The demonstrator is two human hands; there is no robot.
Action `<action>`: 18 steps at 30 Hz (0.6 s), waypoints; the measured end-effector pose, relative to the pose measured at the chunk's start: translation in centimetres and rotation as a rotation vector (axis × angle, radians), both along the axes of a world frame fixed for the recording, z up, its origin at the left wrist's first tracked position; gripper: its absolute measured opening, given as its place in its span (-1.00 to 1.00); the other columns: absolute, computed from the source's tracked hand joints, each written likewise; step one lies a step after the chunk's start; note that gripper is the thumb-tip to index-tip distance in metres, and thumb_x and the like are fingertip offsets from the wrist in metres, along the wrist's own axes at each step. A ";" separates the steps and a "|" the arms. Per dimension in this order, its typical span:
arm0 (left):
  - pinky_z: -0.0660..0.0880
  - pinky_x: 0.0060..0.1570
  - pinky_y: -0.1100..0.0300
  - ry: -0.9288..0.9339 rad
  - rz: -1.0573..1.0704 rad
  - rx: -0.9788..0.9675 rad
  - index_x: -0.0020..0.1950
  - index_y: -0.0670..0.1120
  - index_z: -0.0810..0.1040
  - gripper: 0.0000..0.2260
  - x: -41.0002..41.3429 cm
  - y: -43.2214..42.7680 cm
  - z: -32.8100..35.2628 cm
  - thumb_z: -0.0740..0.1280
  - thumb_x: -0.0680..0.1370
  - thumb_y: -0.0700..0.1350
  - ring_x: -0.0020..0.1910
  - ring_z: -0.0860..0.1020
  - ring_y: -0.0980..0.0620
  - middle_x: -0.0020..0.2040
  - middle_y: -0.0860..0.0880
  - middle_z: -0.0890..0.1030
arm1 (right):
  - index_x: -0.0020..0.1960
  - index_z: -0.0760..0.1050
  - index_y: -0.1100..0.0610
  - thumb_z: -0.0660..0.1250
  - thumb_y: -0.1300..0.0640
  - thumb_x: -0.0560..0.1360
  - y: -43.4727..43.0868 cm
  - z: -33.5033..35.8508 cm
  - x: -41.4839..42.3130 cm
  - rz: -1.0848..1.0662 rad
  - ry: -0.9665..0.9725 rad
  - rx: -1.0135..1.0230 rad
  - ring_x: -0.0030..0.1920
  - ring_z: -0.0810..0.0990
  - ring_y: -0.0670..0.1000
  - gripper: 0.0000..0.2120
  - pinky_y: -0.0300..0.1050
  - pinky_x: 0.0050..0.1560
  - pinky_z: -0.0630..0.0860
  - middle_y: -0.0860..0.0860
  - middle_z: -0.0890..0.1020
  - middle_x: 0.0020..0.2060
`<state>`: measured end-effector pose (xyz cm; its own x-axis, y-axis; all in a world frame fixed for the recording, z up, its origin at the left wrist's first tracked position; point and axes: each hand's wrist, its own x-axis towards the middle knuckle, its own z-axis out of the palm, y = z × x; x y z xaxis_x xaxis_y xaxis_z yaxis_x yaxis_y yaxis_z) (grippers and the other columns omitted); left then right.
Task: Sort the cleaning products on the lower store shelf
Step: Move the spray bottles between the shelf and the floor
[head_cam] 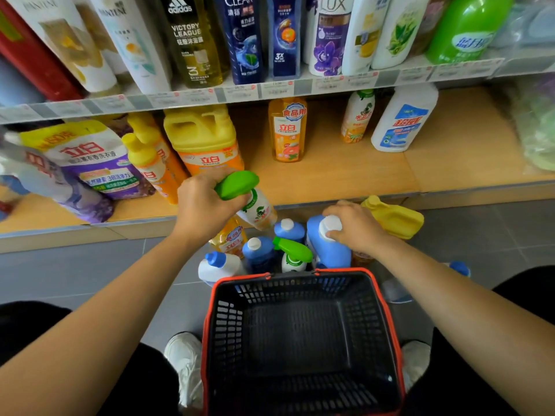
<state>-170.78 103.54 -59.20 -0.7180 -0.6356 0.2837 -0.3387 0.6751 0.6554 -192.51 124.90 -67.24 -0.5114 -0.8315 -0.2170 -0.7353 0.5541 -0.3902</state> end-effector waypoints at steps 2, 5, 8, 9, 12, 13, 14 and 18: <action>0.54 -0.10 0.09 -0.076 0.009 -0.055 0.17 0.00 0.69 -0.67 -0.7 -0.2 -1.3 0.56 0.41 -0.03 -0.07 0.65 -0.06 -0.01 -0.05 0.73 | 0.33 0.55 0.09 0.55 0.07 0.43 -0.3 0.1 -0.2 0.016 0.004 0.031 0.27 0.54 0.18 -0.51 0.00 0.23 0.45 0.11 0.58 0.26; 0.53 -0.14 0.06 -0.181 -0.031 -0.061 0.13 0.03 0.70 -0.71 -1.9 -0.2 -3.8 0.56 0.41 -0.06 -0.09 0.64 -0.09 -0.03 -0.04 0.73 | 0.32 0.56 0.09 0.56 0.06 0.43 -0.4 0.1 -0.7 0.025 -0.014 0.044 0.26 0.54 0.19 -0.51 0.02 0.20 0.47 0.12 0.59 0.25; 0.50 -0.13 0.09 -0.301 -0.079 -0.047 0.15 0.04 0.68 -0.69 -3.2 -0.5 -6.7 0.56 0.42 -0.02 -0.02 0.63 -0.11 0.05 -0.02 0.71 | 0.29 0.58 0.06 0.57 0.05 0.41 -0.3 -0.1 -1.1 0.025 -0.024 0.030 0.23 0.55 0.18 -0.53 0.00 0.15 0.45 0.10 0.61 0.22; 0.51 -0.13 0.08 -0.341 -0.086 -0.046 0.16 0.05 0.68 -0.68 -3.5 -0.6 -7.6 0.56 0.42 -0.01 0.01 0.63 -0.12 0.07 -0.02 0.71 | 0.28 0.58 0.06 0.57 0.06 0.40 -0.2 -0.2 -1.2 0.023 -0.039 0.015 0.22 0.55 0.17 -0.53 0.00 0.15 0.45 0.09 0.61 0.22; 0.54 -0.06 0.03 -0.484 -0.127 -0.045 0.21 0.09 0.66 -0.65 -4.0 -1.0 -10.1 0.55 0.43 0.04 0.09 0.62 -0.14 0.14 -0.01 0.69 | 0.26 0.59 0.06 0.59 0.06 0.38 0.1 -0.5 -1.6 0.023 -0.094 -0.038 0.20 0.56 0.14 -0.53 0.03 0.16 0.48 0.06 0.62 0.20; 0.53 -0.06 0.05 -0.523 -0.159 -0.010 0.22 0.10 0.65 -0.64 -4.0 -1.2 -10.7 0.55 0.44 0.03 0.10 0.62 -0.14 0.15 -0.02 0.69 | 0.25 0.60 0.05 0.60 0.05 0.37 0.2 -0.7 -1.7 0.023 -0.112 -0.052 0.19 0.57 0.13 -0.53 0.03 0.15 0.48 0.06 0.62 0.19; 0.51 -0.06 0.08 -0.556 -0.197 0.049 0.23 0.09 0.65 -0.64 -4.2 -1.3 -11.2 0.55 0.44 0.01 0.10 0.62 -0.13 0.15 -0.03 0.70 | 0.24 0.60 0.05 0.60 0.05 0.37 0.3 -0.9 -1.8 0.019 -0.133 -0.064 0.17 0.57 0.12 -0.53 0.02 0.14 0.49 0.05 0.61 0.18; 0.56 0.02 0.07 -0.635 -0.240 0.256 0.19 0.09 0.67 -0.69 -5.2 -1.4 -11.3 0.51 0.46 0.05 0.09 0.64 -0.06 0.07 0.04 0.70 | 0.20 0.61 0.07 0.61 0.12 0.34 0.7 -1.7 -2.1 -0.020 -0.234 -0.150 0.09 0.56 0.07 -0.55 -0.05 0.06 0.45 -0.04 0.57 0.03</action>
<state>-176.01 102.18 -70.55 -0.8229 -0.4303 -0.3710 -0.5681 0.6303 0.5291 -194.56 125.57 -68.93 -0.4782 -0.8536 -0.2063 -0.6053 0.4906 -0.6268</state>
